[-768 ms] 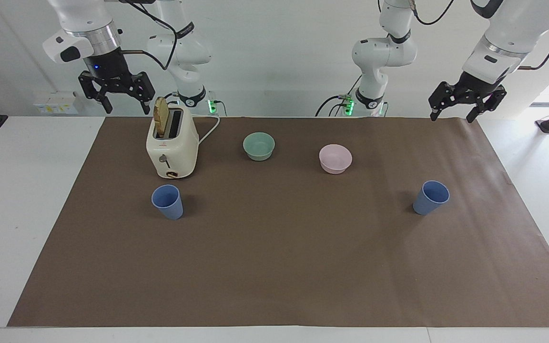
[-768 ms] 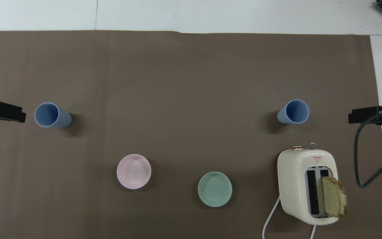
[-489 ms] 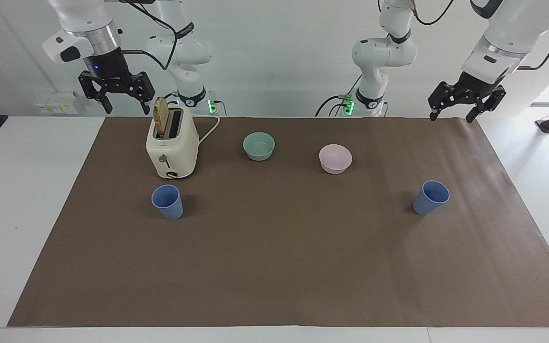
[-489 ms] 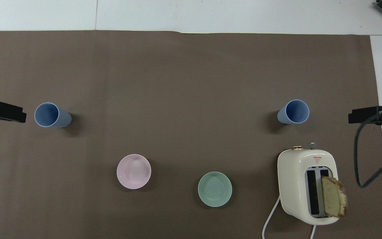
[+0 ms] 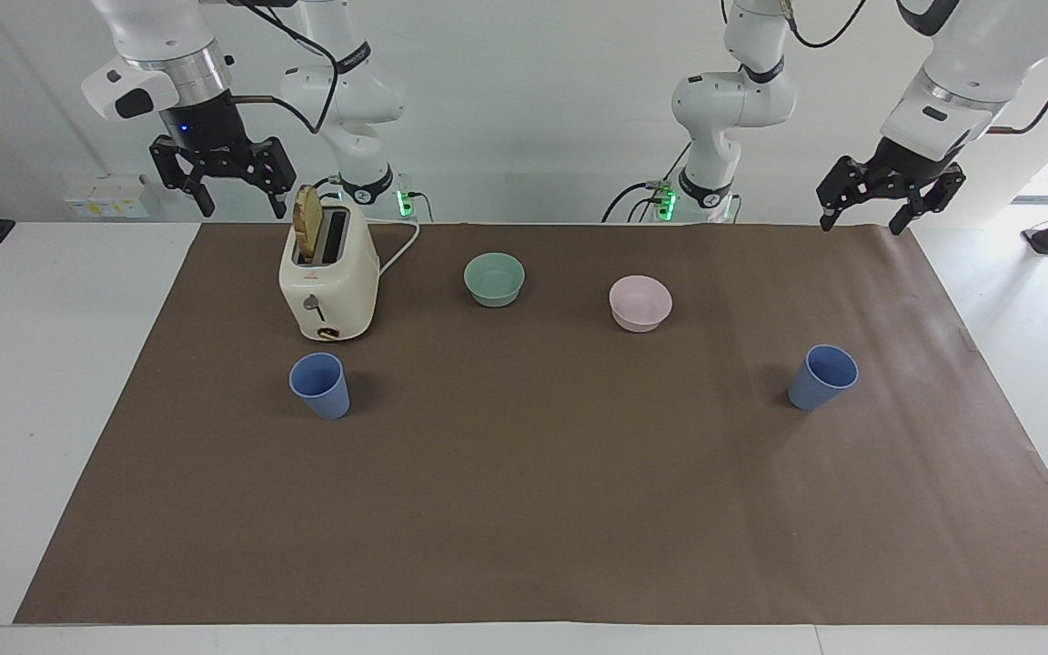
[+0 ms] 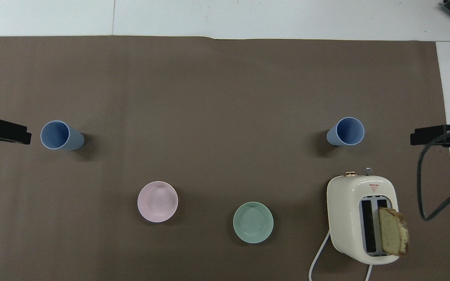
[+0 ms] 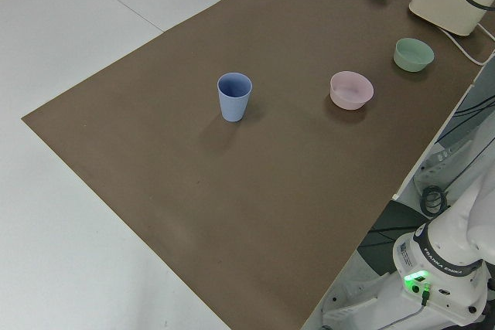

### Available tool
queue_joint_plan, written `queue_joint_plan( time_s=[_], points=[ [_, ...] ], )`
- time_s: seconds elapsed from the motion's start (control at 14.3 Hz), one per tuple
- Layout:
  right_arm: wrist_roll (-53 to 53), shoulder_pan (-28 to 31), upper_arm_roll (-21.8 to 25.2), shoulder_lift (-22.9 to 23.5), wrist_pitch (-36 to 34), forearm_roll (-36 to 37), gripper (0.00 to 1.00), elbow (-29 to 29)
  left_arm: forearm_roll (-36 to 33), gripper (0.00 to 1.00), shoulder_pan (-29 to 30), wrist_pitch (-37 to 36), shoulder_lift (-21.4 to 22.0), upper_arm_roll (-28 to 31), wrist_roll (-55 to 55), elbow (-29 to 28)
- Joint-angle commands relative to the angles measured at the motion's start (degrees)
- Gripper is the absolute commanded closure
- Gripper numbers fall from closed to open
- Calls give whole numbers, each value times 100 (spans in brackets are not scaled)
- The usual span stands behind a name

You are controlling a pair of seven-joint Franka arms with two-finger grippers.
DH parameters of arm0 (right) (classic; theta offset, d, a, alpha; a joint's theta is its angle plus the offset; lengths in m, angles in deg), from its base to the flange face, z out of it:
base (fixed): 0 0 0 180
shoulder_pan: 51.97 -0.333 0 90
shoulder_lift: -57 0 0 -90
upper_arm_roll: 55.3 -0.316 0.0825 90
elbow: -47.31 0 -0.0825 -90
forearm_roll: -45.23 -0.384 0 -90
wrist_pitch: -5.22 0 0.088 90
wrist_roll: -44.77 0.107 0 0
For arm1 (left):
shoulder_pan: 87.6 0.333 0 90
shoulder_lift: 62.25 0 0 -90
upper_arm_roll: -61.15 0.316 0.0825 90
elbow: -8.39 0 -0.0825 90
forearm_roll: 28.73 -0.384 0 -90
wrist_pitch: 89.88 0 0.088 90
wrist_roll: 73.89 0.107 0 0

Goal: Stack blue cups with both arms

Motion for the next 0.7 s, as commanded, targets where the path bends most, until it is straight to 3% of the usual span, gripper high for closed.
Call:
queue_joint_plan(
  time_s=[0.0,0.28,0.63],
  points=[
    [41,66,-46,-65,-57,-1,0,47,-51,0,84,57,113,-35,2,-144],
    [41,66,-46,-65,-57,-1,0,47,-51,0,259,574,60,-26,2,-380],
    [41,66,-46,-65,-57,-1,0,47,-51,0,629,1848,-177,-26,2,-1224]
  ],
)
